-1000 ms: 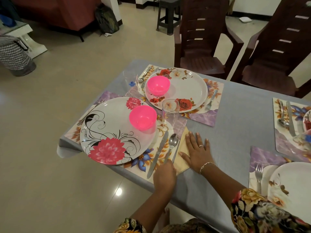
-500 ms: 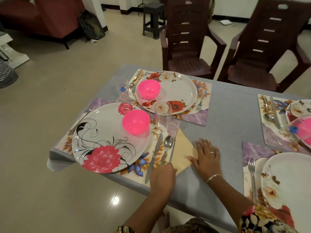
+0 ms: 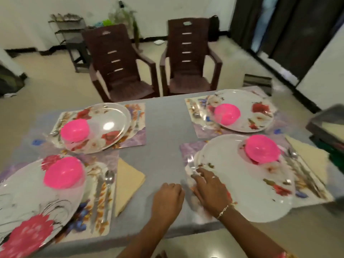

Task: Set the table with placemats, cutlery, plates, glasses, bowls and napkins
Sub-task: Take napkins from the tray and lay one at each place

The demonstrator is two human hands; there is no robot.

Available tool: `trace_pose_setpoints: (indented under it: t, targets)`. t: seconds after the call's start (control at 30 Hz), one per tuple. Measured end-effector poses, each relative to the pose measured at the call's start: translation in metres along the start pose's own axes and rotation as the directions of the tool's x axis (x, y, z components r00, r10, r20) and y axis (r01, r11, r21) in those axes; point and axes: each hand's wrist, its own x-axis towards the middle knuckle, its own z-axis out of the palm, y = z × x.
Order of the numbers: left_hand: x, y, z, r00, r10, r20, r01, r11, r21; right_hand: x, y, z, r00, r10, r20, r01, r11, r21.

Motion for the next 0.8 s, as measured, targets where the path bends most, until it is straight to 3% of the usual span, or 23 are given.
trace_pose_setpoints:
  t: [0.13, 0.27, 0.5, 0.63, 0.8]
  targets:
    - [0.008, 0.085, 0.033, 0.958, 0.246, -0.144, -0.245, 0.969, 0.026, -0.060, 0.065, -0.038, 0.993, 0.052, -0.106, -0.055, 0.998, -0.026]
    - [0.013, 0.179, 0.070, 0.912, 0.348, -0.216, -0.368, 0.928, -0.058, -0.122, 0.141, -0.077, 0.971, 0.158, -0.178, -0.167, 0.985, -0.035]
    - [0.027, 0.321, 0.112, 0.886, 0.432, -0.170, -0.460, 0.865, -0.199, -0.222, 0.256, -0.147, 0.911, 0.357, -0.208, -0.382, 0.919, -0.095]
    - [0.051, 0.384, 0.129, 0.850, 0.521, -0.082, -0.526, 0.829, -0.190, -0.253, 0.314, -0.175, 0.869, 0.455, -0.194, -0.483, 0.866, -0.128]
    - [0.099, 0.455, 0.155, 0.860, 0.510, 0.034, -0.490, 0.841, -0.228, -0.270, 0.395, -0.192, 0.825, 0.539, -0.169, -0.559, 0.823, -0.106]
